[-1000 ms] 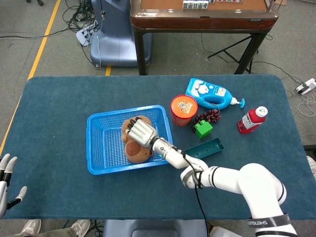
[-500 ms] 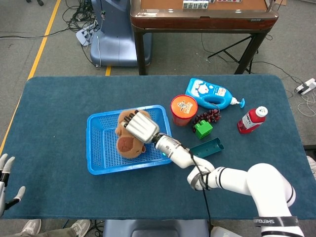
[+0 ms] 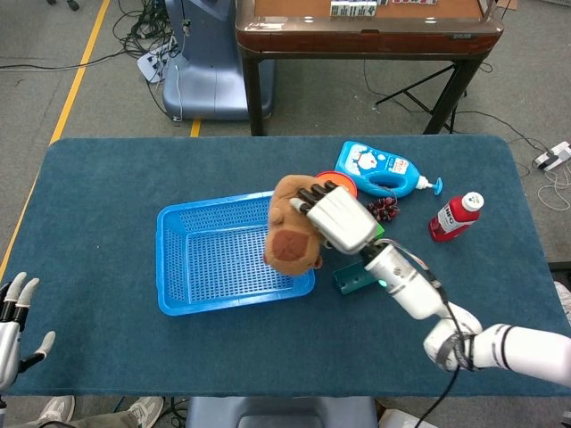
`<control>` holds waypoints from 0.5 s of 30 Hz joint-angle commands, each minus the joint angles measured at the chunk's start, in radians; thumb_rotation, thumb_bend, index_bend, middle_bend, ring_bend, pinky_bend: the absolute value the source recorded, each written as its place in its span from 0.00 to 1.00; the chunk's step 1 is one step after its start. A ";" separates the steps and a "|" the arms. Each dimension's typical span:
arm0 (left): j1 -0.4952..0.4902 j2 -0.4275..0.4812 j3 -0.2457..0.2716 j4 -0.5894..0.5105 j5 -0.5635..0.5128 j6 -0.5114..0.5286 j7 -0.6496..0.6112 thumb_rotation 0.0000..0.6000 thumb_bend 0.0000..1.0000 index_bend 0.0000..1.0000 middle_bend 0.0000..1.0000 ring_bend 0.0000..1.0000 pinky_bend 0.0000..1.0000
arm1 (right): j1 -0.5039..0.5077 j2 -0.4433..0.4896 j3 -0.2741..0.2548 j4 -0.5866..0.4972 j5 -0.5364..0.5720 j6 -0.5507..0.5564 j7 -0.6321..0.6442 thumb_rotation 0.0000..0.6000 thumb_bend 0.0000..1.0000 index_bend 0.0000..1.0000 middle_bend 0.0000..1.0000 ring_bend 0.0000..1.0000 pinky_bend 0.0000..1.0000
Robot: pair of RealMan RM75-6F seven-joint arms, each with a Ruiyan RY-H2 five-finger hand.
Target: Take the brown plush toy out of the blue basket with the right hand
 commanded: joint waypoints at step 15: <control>-0.006 -0.006 0.002 0.002 0.002 -0.010 0.001 1.00 0.32 0.00 0.00 0.00 0.00 | -0.348 0.214 -0.188 -0.027 -0.110 0.170 0.216 1.00 0.23 0.68 0.58 0.47 0.47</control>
